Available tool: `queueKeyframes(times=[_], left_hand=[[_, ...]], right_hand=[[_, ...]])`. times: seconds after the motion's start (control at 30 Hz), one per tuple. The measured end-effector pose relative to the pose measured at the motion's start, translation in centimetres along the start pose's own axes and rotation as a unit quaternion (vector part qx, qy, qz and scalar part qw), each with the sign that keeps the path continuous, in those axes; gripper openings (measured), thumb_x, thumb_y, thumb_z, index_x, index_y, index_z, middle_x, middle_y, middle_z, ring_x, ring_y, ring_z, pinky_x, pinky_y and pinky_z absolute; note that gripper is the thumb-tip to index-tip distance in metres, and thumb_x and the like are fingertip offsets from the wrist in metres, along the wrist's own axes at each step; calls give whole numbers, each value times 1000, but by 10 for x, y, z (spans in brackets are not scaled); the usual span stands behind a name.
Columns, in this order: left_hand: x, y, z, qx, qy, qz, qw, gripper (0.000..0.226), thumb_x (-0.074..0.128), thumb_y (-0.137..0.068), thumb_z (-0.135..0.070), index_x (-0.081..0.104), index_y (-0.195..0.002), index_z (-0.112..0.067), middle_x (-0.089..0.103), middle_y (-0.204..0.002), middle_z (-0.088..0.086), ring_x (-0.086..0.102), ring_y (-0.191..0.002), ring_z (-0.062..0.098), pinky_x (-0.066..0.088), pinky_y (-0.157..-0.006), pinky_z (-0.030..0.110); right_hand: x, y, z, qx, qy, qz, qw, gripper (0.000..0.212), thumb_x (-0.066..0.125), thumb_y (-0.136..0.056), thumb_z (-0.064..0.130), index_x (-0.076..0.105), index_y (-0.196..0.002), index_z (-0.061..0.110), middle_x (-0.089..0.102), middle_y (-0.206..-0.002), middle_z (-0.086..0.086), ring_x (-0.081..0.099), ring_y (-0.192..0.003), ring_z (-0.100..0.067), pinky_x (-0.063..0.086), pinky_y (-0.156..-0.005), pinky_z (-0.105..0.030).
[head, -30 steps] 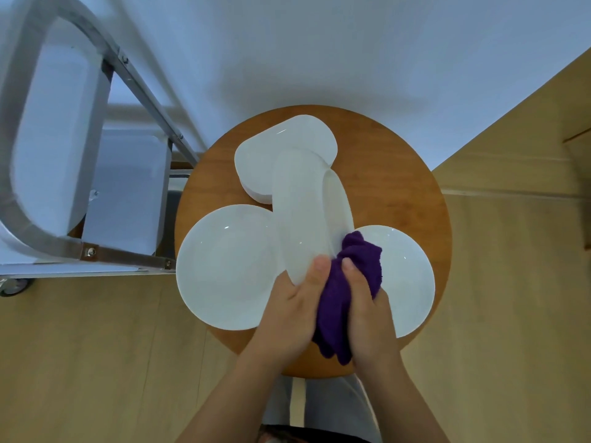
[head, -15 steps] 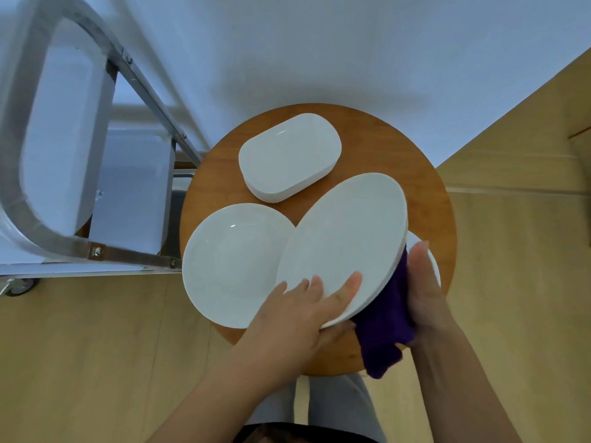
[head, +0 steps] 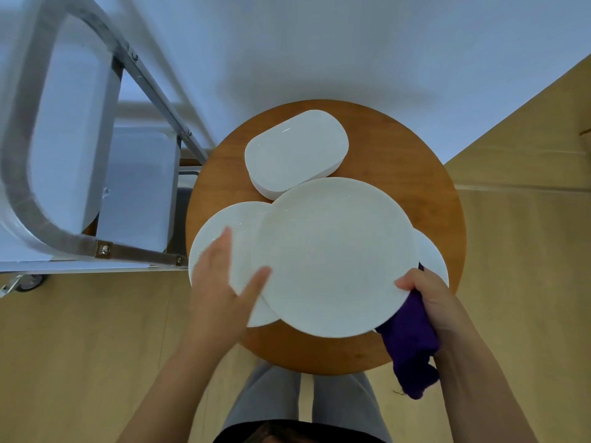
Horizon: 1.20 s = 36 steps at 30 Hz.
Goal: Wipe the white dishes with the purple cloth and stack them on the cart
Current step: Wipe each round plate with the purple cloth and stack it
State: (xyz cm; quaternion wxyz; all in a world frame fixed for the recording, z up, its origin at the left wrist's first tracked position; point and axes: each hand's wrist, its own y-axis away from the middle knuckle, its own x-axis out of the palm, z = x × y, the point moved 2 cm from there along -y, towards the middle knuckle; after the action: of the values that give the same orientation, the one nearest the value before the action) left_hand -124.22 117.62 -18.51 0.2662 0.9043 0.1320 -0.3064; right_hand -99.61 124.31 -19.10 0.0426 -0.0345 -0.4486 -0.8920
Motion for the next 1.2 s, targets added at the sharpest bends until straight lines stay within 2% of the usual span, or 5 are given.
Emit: queueKeyframes(times=[0.17,0.33,0.57,0.93,1.2], left_hand=[[-10,-10,32,-201,236,86,947,12,57,-93,-15,64,-101,-15,74,-91,2,72,-75,18,55,-57,21],[-4,-13,52,-160,43,20,986,8,54,-94,-9,57,-95,-16,64,-84,-1,64,-76,16,53,-65,26],[-14,-21,89,-194,46,-27,979,22,54,-92,-6,53,-80,-24,64,-81,2,64,-77,24,55,-72,39],[-19,-41,88,-176,-209,10,962,14,45,-90,-9,48,-103,-6,47,-96,6,49,-78,15,33,-59,21],[-20,-37,78,-207,-302,19,930,33,46,-92,-25,48,-117,-4,50,-106,11,50,-82,21,44,-69,32]], right_hand=[[9,-9,-9,-5,83,9,996,16,60,-83,9,62,-93,21,71,-69,5,67,-66,-17,50,-48,-24],[29,-31,-24,-45,263,-43,963,18,65,-85,16,54,-83,30,63,-80,5,61,-72,-16,48,-50,-19],[73,-74,-27,-83,542,-49,835,15,59,-86,31,52,-95,21,57,-87,3,55,-81,-16,45,-69,-28],[107,-78,-18,-87,701,-99,701,17,52,-93,33,42,-90,20,52,-84,2,50,-73,-14,39,-63,-26],[102,-75,-22,-94,677,-76,726,23,49,-93,44,46,-94,21,54,-86,3,49,-74,-13,39,-64,-26]])
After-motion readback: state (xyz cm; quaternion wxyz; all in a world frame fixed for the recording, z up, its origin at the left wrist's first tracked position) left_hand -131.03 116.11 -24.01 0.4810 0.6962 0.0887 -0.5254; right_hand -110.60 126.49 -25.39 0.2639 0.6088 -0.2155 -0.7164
